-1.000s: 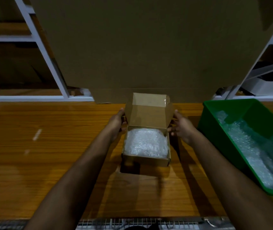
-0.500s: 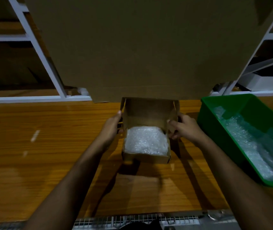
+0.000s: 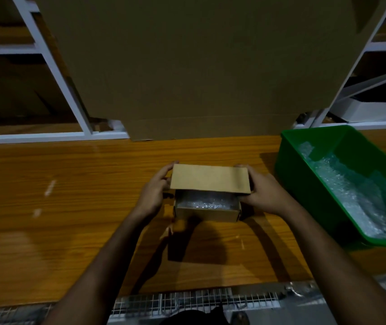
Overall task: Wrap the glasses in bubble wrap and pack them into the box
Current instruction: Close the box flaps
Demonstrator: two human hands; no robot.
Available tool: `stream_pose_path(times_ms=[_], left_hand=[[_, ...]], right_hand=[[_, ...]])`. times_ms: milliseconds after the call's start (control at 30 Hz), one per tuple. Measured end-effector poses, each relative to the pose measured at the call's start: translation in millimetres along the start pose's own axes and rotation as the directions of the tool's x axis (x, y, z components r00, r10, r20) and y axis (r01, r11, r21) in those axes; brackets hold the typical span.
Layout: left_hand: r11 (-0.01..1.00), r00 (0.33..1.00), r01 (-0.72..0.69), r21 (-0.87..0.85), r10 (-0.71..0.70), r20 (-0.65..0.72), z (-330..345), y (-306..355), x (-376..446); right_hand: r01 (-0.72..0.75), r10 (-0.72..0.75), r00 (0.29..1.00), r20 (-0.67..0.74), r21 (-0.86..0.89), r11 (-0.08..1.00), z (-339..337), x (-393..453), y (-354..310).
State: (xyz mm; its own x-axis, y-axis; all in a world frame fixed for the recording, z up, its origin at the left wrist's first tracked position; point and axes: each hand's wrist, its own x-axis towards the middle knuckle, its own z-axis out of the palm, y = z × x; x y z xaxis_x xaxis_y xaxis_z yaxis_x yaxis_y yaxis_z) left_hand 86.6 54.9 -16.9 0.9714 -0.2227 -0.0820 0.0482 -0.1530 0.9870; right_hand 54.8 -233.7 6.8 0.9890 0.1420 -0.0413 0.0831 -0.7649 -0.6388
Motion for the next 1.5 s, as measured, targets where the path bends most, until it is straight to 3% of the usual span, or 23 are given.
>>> stream_pose_path(times_ms=[133,300,467,633,767,933,1067,1267,1400,1500], left_hand=[[0.995,0.999,-0.036,0.096,0.035,0.014,-5.6,-7.3,-5.3],[0.980,0.998,-0.060,0.192,0.057,0.022,-4.4,-20.6,-15.0],[0.971,0.996,-0.086,0.224,0.079,0.041,-5.7,-26.8,-26.9],[0.888,0.976,-0.215,0.406,0.202,0.074,-6.2,-33.5,-32.0],[0.847,0.940,-0.341,0.409,0.312,0.138,-9.5,-57.8,-36.9],[0.815,0.921,-0.385,0.433,0.369,0.124,-11.4,-68.3,-35.5],[0.762,0.920,-0.388,0.518,0.354,0.168,-10.1,-70.9,-34.4],[0.771,0.920,-0.390,0.504,0.346,0.182,-3.5,-76.9,-35.7],[0.811,0.965,-0.263,0.523,0.232,0.125,2.8,-69.6,-42.1],[0.912,0.973,-0.225,0.344,0.189,0.135,4.9,-65.1,-51.7]], right_hand=[[-0.001,0.002,1.000,0.025,-0.030,1.000,7.7,-10.3,4.5],[0.057,-0.060,0.995,-0.083,-0.031,0.998,24.8,-30.9,13.1],[0.096,-0.097,0.991,-0.097,-0.016,0.995,43.3,-46.2,24.7],[0.145,-0.157,0.980,-0.119,-0.103,0.984,49.1,-50.7,28.9],[0.150,-0.162,0.981,-0.108,-0.104,0.983,52.7,-57.0,31.4],[0.168,-0.183,0.976,-0.117,-0.128,0.977,56.4,-55.3,31.6],[0.136,-0.154,0.984,-0.088,-0.186,0.973,64.1,-58.1,33.1],[0.060,-0.071,0.997,-0.037,-0.241,0.969,68.0,-56.3,30.8],[0.005,-0.009,1.000,-0.017,-0.195,0.981,75.3,-58.8,26.7],[-0.042,0.038,0.999,-0.032,-0.108,0.993,81.5,-60.4,21.1]])
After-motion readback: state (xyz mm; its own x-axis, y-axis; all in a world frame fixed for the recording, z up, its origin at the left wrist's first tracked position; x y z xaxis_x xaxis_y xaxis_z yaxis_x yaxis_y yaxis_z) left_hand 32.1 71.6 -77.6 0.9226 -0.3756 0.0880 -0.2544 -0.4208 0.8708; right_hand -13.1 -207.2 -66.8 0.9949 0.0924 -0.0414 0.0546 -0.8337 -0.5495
